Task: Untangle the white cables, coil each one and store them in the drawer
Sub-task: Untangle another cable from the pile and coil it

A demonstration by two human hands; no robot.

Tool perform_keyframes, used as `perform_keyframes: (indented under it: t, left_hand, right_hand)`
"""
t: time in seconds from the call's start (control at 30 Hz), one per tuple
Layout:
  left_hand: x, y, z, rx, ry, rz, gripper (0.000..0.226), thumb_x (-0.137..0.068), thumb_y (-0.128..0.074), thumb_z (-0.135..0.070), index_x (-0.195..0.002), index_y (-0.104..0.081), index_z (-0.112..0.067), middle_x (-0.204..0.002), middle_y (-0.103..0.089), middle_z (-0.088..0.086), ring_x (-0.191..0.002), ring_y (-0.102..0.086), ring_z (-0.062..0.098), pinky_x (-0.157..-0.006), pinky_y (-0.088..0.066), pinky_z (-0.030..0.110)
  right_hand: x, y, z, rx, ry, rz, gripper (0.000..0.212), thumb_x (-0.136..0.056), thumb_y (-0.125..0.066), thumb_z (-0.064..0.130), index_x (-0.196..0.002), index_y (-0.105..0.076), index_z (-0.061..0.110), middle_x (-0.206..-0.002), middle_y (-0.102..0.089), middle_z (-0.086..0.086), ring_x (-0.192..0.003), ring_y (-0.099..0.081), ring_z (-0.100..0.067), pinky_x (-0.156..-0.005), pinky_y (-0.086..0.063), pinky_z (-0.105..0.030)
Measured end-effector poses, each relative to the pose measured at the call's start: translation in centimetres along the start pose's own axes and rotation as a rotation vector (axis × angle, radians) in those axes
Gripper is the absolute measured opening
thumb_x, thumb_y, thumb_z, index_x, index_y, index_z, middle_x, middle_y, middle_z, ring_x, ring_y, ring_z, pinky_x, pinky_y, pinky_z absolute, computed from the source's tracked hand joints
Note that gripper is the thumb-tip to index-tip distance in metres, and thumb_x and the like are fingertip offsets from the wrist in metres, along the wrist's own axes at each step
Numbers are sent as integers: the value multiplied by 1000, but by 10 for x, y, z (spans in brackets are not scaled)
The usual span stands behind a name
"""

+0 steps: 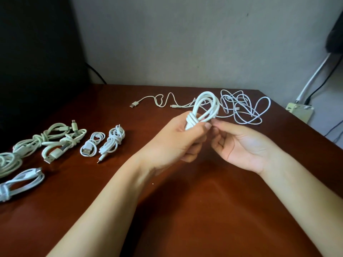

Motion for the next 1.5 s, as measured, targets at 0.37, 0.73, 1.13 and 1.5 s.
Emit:
perform_keyframes:
  t: [0.37,0.73,1.13,1.5]
  left_hand:
    - [-2,0,11,-111,60,-2,21,-100,-46,-11,-86,-32,-16,-56,-33,-4,-42,-25,4,-39,-21,15]
    - [-5,-6,14,-61,61,36,33,-104,-34,-17,-76,-47,-4,-57,-32,4,-38,-19,5,-42,-19,12]
    - [0,-6,23,73,195,23,15,-102,-37,-26,-100,-42,-12,-58,-38,5,-40,-21,6,-40,-16,14]
    - [1,-4,26,126,271,47,26,-99,-40,-28,-82,-49,-10,-55,-38,5,-40,-21,7,-41,-14,14]
  right_hand:
    - [7,-7,7,467,197,-90,27,-88,-54,1,-101,-66,22,-84,-70,3,-67,-63,-5,-60,-47,-17]
    - [13,-16,15,667,271,-71,31,-89,-51,-9,-88,-69,16,-63,-57,5,-52,-50,-6,-42,-38,-14]
    - [13,-17,23,637,323,16,36,-88,-53,-8,-86,-77,18,-90,-68,-5,-79,-56,-14,-63,-49,-15]
    - [11,-17,24,495,335,37,33,-69,-59,0,-100,-64,8,-77,-66,-4,-69,-60,-11,-62,-50,-16]
Point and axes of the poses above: each hand's wrist, its own x-axis away from the middle knuckle, its own y-axis out of the back of the hand, z = x × y, the point moved 8 cm from there along -x, towards the middle knuckle
